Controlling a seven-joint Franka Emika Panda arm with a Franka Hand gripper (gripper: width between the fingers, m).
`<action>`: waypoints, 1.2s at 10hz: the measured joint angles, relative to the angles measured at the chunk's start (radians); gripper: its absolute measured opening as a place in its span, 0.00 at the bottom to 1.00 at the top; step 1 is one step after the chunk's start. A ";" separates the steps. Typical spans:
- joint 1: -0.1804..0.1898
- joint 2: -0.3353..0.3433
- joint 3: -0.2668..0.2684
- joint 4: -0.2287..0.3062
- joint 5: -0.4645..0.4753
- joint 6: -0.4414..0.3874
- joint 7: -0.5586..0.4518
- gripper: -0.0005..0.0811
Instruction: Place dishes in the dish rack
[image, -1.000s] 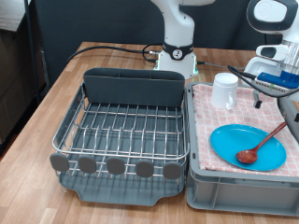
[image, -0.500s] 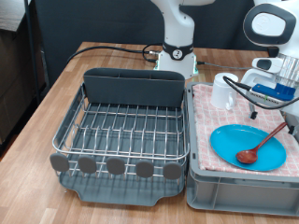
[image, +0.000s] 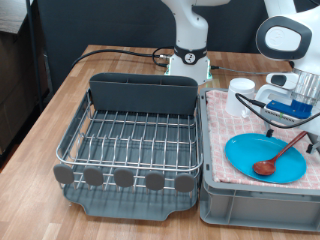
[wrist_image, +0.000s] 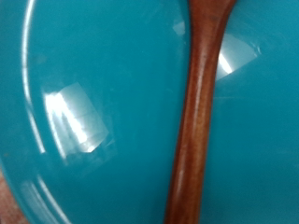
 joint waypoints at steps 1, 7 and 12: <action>0.000 0.004 -0.005 0.000 -0.013 0.003 0.016 0.99; 0.001 0.026 -0.018 0.000 -0.038 0.024 0.053 0.99; 0.001 0.029 -0.026 -0.003 -0.074 0.031 0.110 0.72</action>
